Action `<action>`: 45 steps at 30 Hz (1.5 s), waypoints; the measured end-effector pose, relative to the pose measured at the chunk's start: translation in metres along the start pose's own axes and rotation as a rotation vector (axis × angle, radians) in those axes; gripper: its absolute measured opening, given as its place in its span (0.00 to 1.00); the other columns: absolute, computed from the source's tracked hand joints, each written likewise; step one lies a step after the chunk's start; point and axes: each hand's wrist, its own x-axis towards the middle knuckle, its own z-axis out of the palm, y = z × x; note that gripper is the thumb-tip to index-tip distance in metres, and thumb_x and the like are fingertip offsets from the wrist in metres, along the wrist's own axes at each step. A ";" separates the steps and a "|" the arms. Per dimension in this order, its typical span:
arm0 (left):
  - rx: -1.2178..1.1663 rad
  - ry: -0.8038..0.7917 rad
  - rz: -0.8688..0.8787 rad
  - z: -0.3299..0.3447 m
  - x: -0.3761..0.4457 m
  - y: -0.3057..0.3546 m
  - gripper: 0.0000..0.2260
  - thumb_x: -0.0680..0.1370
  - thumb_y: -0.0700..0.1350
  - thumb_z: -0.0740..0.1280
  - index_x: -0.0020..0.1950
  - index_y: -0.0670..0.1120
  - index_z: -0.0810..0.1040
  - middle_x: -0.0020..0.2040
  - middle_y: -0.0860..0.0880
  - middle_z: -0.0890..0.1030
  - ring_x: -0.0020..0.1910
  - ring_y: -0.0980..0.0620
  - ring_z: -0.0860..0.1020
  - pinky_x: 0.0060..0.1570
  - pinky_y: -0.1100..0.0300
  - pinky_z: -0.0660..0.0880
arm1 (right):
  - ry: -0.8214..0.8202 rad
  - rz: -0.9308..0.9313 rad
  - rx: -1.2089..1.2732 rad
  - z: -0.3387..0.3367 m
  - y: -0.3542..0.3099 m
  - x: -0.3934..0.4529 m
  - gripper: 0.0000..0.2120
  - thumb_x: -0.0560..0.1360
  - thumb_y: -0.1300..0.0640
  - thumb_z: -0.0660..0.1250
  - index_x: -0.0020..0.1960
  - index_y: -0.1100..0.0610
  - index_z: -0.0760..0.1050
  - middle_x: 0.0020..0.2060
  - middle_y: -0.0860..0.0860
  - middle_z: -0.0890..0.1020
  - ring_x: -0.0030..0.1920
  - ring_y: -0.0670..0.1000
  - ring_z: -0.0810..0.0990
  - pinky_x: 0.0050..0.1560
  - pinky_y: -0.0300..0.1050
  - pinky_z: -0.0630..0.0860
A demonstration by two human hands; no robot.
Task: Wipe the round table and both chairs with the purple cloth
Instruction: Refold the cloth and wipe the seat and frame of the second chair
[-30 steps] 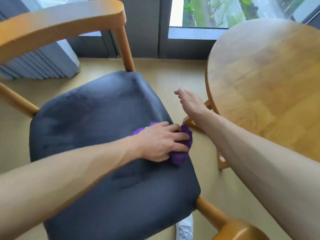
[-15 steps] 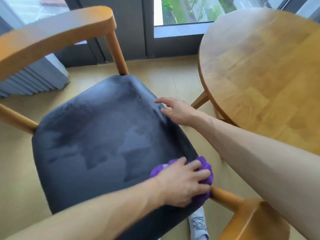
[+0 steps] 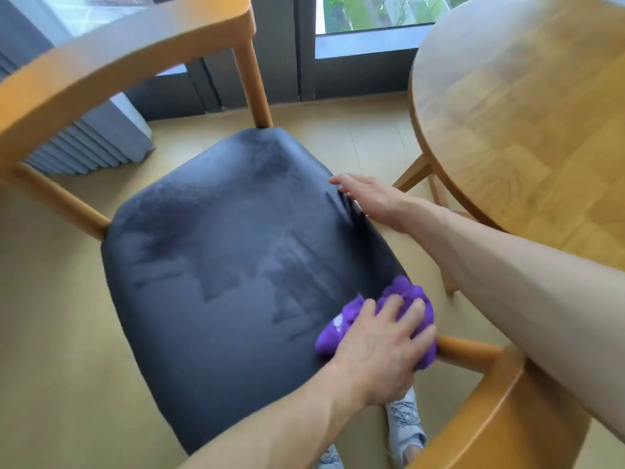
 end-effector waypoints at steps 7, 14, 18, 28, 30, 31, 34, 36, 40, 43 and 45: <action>0.179 0.135 -0.218 -0.033 -0.080 -0.175 0.25 0.66 0.44 0.72 0.64 0.51 0.80 0.68 0.42 0.76 0.56 0.37 0.76 0.43 0.46 0.77 | -0.034 -0.089 -0.347 0.009 0.001 0.001 0.21 0.85 0.50 0.52 0.67 0.61 0.74 0.67 0.57 0.75 0.67 0.57 0.72 0.66 0.49 0.66; 0.073 0.211 -1.069 -0.044 -0.048 -0.179 0.27 0.71 0.44 0.66 0.71 0.49 0.70 0.68 0.41 0.67 0.58 0.38 0.68 0.47 0.46 0.71 | -0.084 -0.032 -0.467 0.018 -0.004 0.002 0.21 0.84 0.46 0.51 0.75 0.42 0.66 0.73 0.54 0.62 0.74 0.55 0.64 0.75 0.49 0.56; 0.037 0.190 -0.771 -0.027 -0.024 -0.105 0.30 0.66 0.46 0.66 0.69 0.48 0.72 0.67 0.41 0.71 0.55 0.38 0.71 0.45 0.47 0.73 | -0.035 -0.062 -0.658 0.041 -0.008 -0.004 0.24 0.83 0.51 0.55 0.79 0.47 0.59 0.73 0.63 0.62 0.73 0.62 0.63 0.73 0.49 0.58; 0.113 0.078 -0.376 -0.030 -0.120 -0.163 0.26 0.68 0.47 0.71 0.67 0.51 0.76 0.67 0.42 0.73 0.56 0.37 0.73 0.44 0.45 0.78 | 0.041 -0.152 -0.885 0.055 0.015 -0.026 0.34 0.79 0.54 0.62 0.80 0.44 0.51 0.78 0.57 0.51 0.77 0.60 0.53 0.76 0.52 0.58; 0.045 0.204 -0.946 -0.033 -0.133 -0.178 0.25 0.69 0.45 0.71 0.66 0.50 0.75 0.66 0.42 0.70 0.58 0.37 0.70 0.43 0.44 0.78 | 0.077 -0.192 -0.891 0.056 0.016 -0.032 0.30 0.79 0.56 0.61 0.79 0.45 0.56 0.75 0.57 0.57 0.74 0.60 0.59 0.73 0.52 0.62; -0.034 0.266 -1.211 -0.034 -0.131 -0.176 0.22 0.71 0.44 0.69 0.65 0.49 0.73 0.65 0.41 0.68 0.58 0.36 0.68 0.44 0.44 0.76 | 0.098 -0.212 -0.899 0.057 0.015 -0.034 0.28 0.79 0.56 0.60 0.78 0.45 0.59 0.73 0.56 0.61 0.72 0.60 0.61 0.71 0.53 0.66; -0.172 0.334 -1.599 -0.037 -0.095 -0.141 0.17 0.75 0.42 0.65 0.63 0.45 0.70 0.64 0.38 0.66 0.58 0.35 0.68 0.46 0.43 0.74 | 0.105 -0.289 -0.832 0.066 0.010 -0.041 0.22 0.81 0.54 0.58 0.75 0.47 0.64 0.70 0.55 0.66 0.67 0.60 0.67 0.66 0.56 0.71; -0.302 0.430 -1.499 -0.035 -0.066 -0.111 0.18 0.78 0.51 0.66 0.66 0.45 0.72 0.63 0.40 0.68 0.57 0.37 0.70 0.49 0.45 0.73 | 0.102 -0.337 -0.671 0.074 0.004 -0.044 0.21 0.83 0.52 0.55 0.75 0.47 0.65 0.69 0.54 0.68 0.67 0.59 0.70 0.64 0.55 0.72; -0.699 0.750 -1.317 -0.045 -0.072 -0.106 0.15 0.84 0.52 0.56 0.58 0.47 0.80 0.53 0.45 0.80 0.54 0.41 0.79 0.55 0.50 0.74 | 0.134 -0.336 -0.556 0.104 -0.003 -0.055 0.27 0.81 0.39 0.53 0.79 0.43 0.57 0.73 0.54 0.65 0.68 0.59 0.68 0.63 0.56 0.73; -0.590 0.734 -1.514 -0.057 -0.111 -0.150 0.17 0.84 0.49 0.51 0.53 0.44 0.78 0.54 0.42 0.81 0.55 0.38 0.78 0.51 0.50 0.72 | 0.115 -0.430 -0.798 0.149 -0.005 -0.070 0.40 0.75 0.33 0.58 0.81 0.45 0.48 0.78 0.57 0.55 0.69 0.61 0.62 0.63 0.55 0.72; -0.471 0.652 -1.688 -0.058 -0.140 -0.173 0.19 0.83 0.50 0.49 0.54 0.44 0.77 0.57 0.41 0.78 0.58 0.38 0.74 0.52 0.49 0.69 | 0.141 -0.395 -0.891 0.177 -0.010 -0.075 0.46 0.72 0.37 0.66 0.81 0.50 0.47 0.78 0.60 0.53 0.68 0.63 0.62 0.62 0.55 0.71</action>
